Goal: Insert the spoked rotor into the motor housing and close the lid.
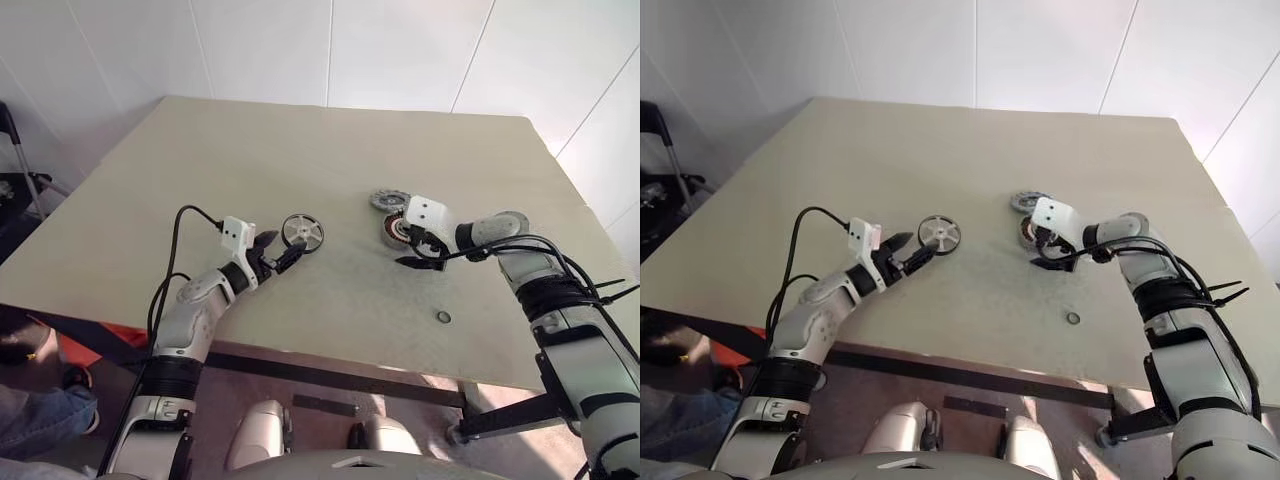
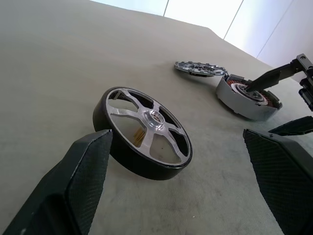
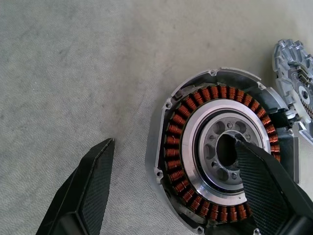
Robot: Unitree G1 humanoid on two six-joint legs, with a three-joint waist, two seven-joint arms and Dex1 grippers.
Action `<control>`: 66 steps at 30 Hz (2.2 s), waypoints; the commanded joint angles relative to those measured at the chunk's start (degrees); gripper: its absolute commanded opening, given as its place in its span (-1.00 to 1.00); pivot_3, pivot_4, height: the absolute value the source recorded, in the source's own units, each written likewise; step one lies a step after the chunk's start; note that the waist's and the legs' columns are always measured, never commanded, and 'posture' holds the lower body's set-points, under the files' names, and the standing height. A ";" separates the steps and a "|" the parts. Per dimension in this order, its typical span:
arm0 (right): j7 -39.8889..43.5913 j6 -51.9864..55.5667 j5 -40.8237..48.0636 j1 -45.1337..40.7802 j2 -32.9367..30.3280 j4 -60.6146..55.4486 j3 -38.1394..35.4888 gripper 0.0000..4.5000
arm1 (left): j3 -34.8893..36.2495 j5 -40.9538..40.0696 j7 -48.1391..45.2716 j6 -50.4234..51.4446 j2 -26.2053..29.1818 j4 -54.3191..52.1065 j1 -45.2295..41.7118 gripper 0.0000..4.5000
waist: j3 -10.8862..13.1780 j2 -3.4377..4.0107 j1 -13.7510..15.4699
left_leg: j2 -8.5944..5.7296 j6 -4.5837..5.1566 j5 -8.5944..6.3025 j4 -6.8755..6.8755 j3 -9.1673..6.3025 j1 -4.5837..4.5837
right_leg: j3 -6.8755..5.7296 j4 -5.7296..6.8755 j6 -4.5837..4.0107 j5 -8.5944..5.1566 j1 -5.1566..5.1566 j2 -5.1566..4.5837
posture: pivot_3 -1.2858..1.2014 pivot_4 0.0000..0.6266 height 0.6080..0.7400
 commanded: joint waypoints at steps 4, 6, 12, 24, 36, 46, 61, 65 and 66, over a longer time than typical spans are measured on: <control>1.04 -1.23 -1.31 -1.95 0.02 1.94 0.72 0.67 | 0.40 -0.08 0.58 -1.13 0.22 -2.00 0.03 1.00 | 0.00 0.00 -0.01 | 0.00 -0.01 0.00 0.04 0.00 0.06 | 0.00 0.05 0.00 0.00 0.05 0.00 | 0.03 -1.00 1.00; 1.00 -1.28 -1.57 -2.16 0.16 2.12 0.66 0.38 | 0.50 -0.11 0.72 -1.22 0.22 -1.90 0.01 1.00 | 0.00 -0.01 -0.01 | 0.00 -0.01 0.00 0.04 -0.01 0.07 | 0.00 0.05 0.00 0.00 0.06 0.00 | 0.03 -1.00 1.00; 1.54 -1.68 -2.12 -2.28 0.16 1.92 0.55 -0.05 | 0.58 -0.15 0.98 -1.43 0.28 -1.58 -0.19 1.00 | -0.05 -0.10 0.00 | 0.01 -0.01 0.00 0.04 0.00 0.03 | 0.00 0.05 0.00 0.00 0.03 0.00 | 0.03 -1.00 1.00; 4.56 2.69 1.05 2.90 -1.92 -13.16 -1.69 -0.19 | 0.24 0.08 0.88 -1.69 0.29 -0.80 -0.36 1.00 | -0.08 -0.18 -0.04 | 0.01 -0.03 0.01 -0.01 -0.01 0.10 | 0.00 0.04 -0.01 0.00 0.05 0.00 | 0.03 -1.00 1.00; 8.08 11.53 4.50 9.27 -4.64 -32.80 -3.09 -0.19 | -0.39 0.18 0.58 -1.65 -0.30 -0.40 -0.28 1.00 | -0.07 -0.17 0.07 | 0.02 -0.01 0.00 -0.02 -0.01 -0.14 | 0.00 0.03 -0.02 0.00 -0.17 0.00 | 0.03 -1.00 1.00; 6.60 13.84 3.08 12.33 -4.76 -32.54 -0.83 -0.19 | -0.39 0.27 0.53 -1.61 -0.43 -0.63 -0.18 1.00 | -0.07 -0.16 0.05 | 0.02 -0.02 0.01 -0.02 -0.01 -0.12 | 0.00 0.02 -0.02 0.00 -0.16 0.00 | 0.03 -1.00 1.00; 4.79 13.47 2.13 14.08 -6.43 -32.49 -0.27 0.35 | -0.48 0.49 0.33 -1.56 -0.61 -0.50 -0.39 1.00 | -0.07 -0.17 0.26 | 0.01 -0.02 -0.01 -0.02 -0.02 0.17 | 0.00 -0.08 -0.01 0.00 0.23 0.00 | 0.03 -1.00 1.00; 8.15 16.64 9.53 15.72 -6.41 -38.59 -4.20 0.47 | -0.43 0.51 0.45 -1.52 -0.67 -0.85 0.01 1.00 | -0.07 -0.17 0.16 | 0.01 -0.01 -0.01 -0.04 -0.02 0.16 | 0.00 -0.08 -0.01 0.00 0.18 0.00 | 0.03 -1.00 1.00; 8.15 17.10 10.41 16.13 -6.54 -39.39 -4.85 0.47 | -0.43 0.52 0.47 -1.52 -0.70 -0.93 0.10 1.00 | -0.07 -0.17 0.16 | 0.02 -0.01 -0.01 -0.05 -0.02 0.15 | 0.00 -0.08 -0.01 0.00 0.16 0.00 | 0.03 -1.00 1.00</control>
